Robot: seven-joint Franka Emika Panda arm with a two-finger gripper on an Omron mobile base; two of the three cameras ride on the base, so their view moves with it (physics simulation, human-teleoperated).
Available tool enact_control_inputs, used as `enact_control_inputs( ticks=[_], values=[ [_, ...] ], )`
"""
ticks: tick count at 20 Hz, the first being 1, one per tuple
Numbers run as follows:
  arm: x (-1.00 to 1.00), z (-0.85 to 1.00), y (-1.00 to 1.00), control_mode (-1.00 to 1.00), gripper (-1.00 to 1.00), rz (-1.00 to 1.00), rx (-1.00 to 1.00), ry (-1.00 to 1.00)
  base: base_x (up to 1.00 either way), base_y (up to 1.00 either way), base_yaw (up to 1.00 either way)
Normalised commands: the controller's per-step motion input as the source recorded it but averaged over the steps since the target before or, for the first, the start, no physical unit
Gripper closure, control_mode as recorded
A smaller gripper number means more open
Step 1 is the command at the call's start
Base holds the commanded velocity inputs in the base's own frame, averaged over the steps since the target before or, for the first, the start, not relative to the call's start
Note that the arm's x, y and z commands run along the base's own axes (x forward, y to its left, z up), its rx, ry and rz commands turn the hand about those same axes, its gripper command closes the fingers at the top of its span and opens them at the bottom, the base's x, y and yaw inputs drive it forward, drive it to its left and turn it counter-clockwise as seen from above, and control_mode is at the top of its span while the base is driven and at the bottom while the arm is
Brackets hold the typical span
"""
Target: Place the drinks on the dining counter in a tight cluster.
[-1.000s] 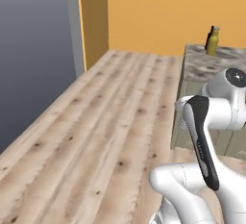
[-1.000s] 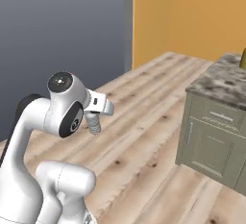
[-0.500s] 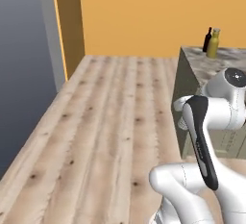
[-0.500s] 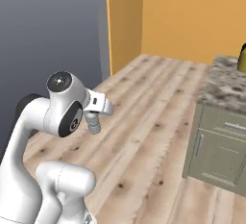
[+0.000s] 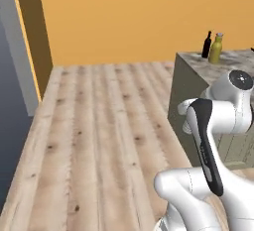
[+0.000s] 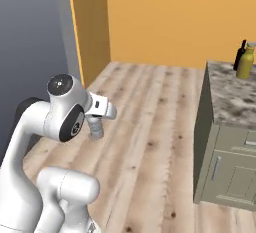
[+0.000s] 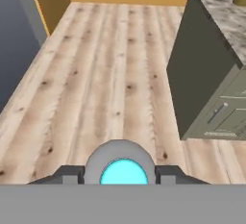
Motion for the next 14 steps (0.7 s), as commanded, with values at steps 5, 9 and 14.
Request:
enact_control_inputs(
  ticks=[5, 9, 14],
  values=[
    [0.0, 0.0, 0.0, 1.0, 1.0, 0.0, 0.0, 0.0, 0.95, 0.44, -0.63],
    [0.0, 0.0, 0.0, 1.0, 1.0, 0.0, 0.0, 0.0, 0.99, 0.79, -0.52],
    [0.0, 0.0, 0.0, 1.0, 1.0, 0.0, 0.0, 0.0, 1.0, 0.82, -0.42]
  ],
)
